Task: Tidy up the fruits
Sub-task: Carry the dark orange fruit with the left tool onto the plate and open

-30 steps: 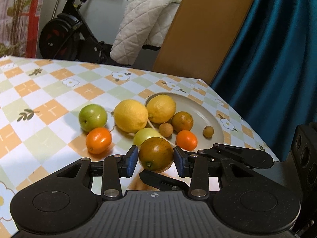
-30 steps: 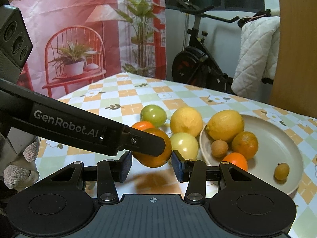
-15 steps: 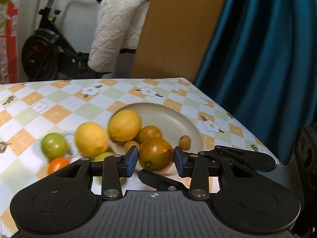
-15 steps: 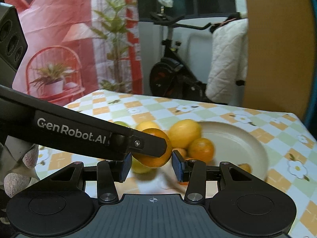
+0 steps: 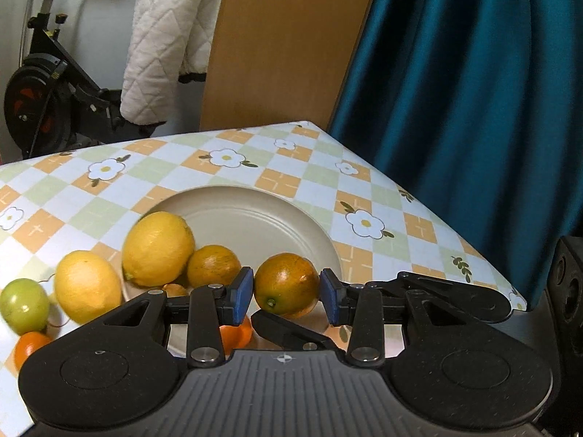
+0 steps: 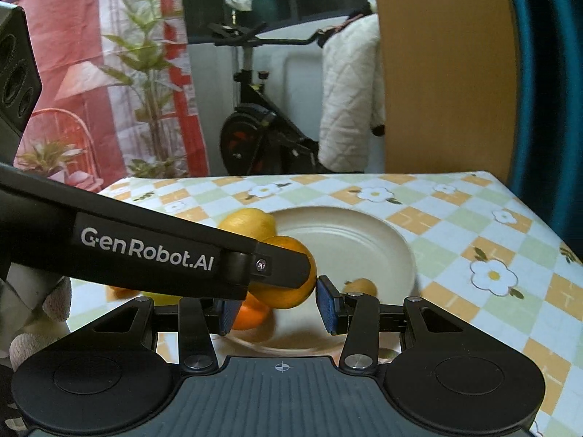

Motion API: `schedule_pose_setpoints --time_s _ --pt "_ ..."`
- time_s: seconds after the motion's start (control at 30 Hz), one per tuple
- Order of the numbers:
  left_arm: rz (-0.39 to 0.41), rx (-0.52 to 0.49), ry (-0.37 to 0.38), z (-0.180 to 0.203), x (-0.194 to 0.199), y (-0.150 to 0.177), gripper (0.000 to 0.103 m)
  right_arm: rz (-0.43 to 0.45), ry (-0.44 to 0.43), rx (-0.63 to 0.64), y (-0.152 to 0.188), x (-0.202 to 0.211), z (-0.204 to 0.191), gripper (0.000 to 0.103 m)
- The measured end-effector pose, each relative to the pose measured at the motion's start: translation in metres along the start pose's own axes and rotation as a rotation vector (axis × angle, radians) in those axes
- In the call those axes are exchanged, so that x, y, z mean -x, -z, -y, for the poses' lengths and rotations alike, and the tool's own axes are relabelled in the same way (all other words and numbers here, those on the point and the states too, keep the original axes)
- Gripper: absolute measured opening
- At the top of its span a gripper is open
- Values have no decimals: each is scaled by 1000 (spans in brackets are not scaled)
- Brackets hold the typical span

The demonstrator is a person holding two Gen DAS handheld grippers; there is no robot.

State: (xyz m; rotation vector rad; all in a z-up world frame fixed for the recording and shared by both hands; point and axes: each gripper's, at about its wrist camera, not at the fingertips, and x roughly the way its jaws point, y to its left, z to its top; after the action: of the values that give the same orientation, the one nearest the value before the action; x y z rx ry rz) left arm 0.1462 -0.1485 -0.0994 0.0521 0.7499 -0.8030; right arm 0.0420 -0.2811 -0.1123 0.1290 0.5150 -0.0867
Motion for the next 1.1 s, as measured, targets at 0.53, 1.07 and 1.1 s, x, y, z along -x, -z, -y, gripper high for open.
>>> schedule_pose_setpoints --time_s 0.53,1.07,1.1 --pt "-53 -4 -26 0 -21 -1 42 -42 22 -11 7 -18 4 41" --pt "-71 -4 -44 -1 -25 1 42 -47 43 6 8 -21 1 41" --pt "-68 -2 -43 -2 -23 1 42 -48 44 8 8 -21 1 41"
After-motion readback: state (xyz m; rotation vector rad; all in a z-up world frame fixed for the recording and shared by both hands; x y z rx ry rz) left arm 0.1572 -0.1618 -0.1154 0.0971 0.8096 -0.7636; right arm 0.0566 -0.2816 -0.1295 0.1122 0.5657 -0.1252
